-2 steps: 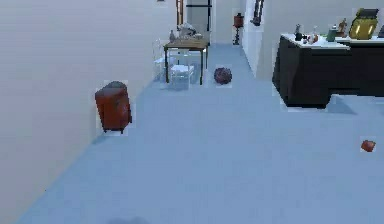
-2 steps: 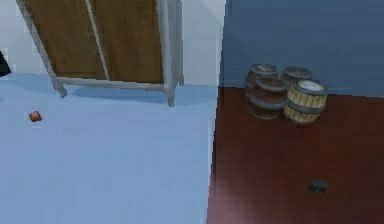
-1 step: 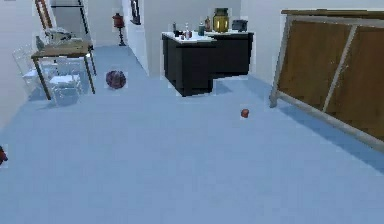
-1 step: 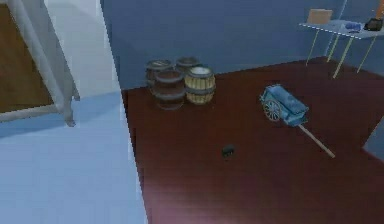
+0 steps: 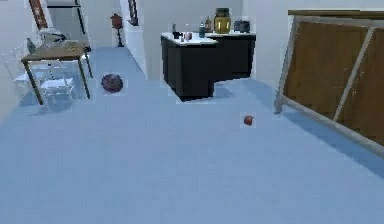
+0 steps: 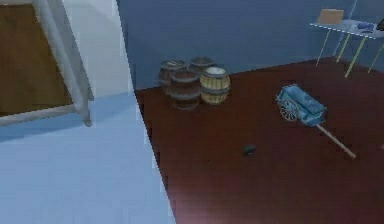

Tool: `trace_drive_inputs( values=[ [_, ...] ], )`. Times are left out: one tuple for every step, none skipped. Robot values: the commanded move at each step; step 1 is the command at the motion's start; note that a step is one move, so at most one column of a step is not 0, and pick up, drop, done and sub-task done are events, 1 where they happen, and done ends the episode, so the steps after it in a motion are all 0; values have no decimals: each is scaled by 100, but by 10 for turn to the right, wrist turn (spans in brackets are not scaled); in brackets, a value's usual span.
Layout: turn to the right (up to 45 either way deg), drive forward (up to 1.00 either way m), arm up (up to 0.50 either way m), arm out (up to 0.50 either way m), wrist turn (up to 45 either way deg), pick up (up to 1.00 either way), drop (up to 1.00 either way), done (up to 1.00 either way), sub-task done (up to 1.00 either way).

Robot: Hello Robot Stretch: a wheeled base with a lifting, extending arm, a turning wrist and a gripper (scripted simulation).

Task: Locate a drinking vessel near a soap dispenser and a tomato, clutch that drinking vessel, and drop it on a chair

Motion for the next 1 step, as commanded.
trace_drive_inputs(
  values=[
    [0, 100, 0, 0, 0, 0, 0, 0, 0]
  ],
)
